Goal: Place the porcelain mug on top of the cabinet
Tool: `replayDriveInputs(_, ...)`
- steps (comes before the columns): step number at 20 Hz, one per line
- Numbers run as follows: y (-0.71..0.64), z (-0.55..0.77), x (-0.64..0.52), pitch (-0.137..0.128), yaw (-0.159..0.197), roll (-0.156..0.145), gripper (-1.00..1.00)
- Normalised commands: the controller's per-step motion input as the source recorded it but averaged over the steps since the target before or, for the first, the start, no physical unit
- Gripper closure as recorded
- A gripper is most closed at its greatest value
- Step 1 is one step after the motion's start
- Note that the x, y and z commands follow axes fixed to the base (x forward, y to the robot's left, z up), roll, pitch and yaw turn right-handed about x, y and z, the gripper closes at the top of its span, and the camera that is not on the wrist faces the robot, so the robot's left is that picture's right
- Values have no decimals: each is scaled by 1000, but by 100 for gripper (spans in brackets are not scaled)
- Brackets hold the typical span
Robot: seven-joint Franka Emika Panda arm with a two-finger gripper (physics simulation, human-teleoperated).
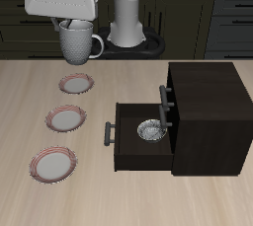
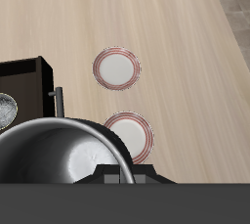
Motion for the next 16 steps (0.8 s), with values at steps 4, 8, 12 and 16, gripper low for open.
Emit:
replayDriveInputs(4, 435, 31, 41, 10, -15, 27, 100)
replayDriveInputs(8, 468, 167, -138, 8, -33, 5, 100)
replayDriveInputs(12, 431, 236, -136, -11, -4, 30, 100)
replayDriveInputs(16, 309, 250, 33, -14, -20, -4, 100)
